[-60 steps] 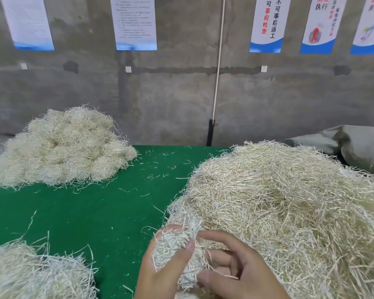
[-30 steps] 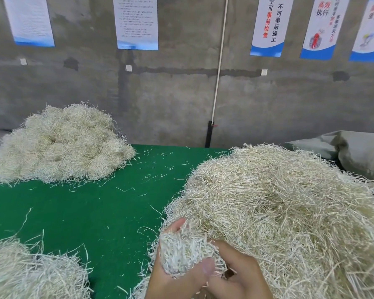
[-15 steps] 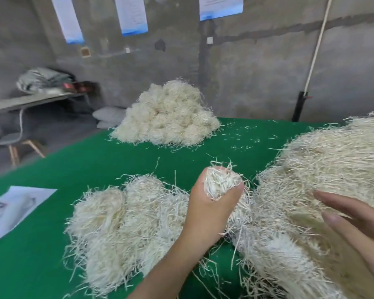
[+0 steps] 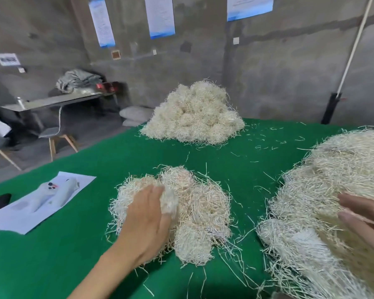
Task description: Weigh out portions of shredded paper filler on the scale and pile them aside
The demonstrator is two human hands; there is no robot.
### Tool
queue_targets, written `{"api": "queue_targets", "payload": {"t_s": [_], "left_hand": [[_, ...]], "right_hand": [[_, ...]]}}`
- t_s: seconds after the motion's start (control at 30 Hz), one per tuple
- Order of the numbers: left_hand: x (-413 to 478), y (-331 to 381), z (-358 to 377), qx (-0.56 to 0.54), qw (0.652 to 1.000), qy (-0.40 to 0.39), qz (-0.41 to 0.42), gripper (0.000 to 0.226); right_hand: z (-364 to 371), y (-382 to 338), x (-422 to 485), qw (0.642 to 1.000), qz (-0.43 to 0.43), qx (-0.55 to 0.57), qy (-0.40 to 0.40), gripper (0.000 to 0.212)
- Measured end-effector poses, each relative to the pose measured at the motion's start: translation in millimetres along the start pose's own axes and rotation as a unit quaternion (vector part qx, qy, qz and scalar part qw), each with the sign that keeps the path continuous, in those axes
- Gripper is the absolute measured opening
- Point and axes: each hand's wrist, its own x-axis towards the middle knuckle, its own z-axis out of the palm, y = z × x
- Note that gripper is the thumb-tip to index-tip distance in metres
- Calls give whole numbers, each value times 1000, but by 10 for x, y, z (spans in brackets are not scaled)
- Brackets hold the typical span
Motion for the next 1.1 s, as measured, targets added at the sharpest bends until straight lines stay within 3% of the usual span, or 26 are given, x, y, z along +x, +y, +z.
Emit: {"api": "queue_targets", "payload": {"t_s": [0.1, 0.17, 0.33, 0.57, 0.67, 0.73, 0.9, 1.0, 1.1], "left_hand": [[-113, -182, 342, 147, 985, -89, 18, 56], [-98, -210, 404, 187, 977, -94, 31, 55], [39, -99, 206, 167, 984, -33, 46, 58], [37, -82, 40, 157, 982, -105, 19, 67], [-49, -196, -105, 127, 980, -145, 45, 77], [-44, -253, -189, 144, 977, -129, 88, 80], [187, -432, 25, 140, 976, -118, 115, 93], [339, 129, -89, 80, 979, -90, 163, 90], [286, 1013, -225, 15, 968, -50, 247, 72]], "right_hand": [[-6, -74, -54, 1000, -20, -19, -10, 69], [-67, -57, -61, 999, -35, -38, -5, 68], [-137, -170, -61, 999, -22, -27, -9, 68], [-250, -307, -151, 999, 2, -46, 15, 69], [-279, -573, -167, 996, 3, -66, 64, 53], [-327, -780, -210, 993, -16, -74, 89, 40], [-536, -959, -293, 984, -19, -129, 118, 32], [-730, -996, -408, 974, 22, -216, 69, 44], [-806, -997, -519, 932, 93, -344, -65, 82]]}}
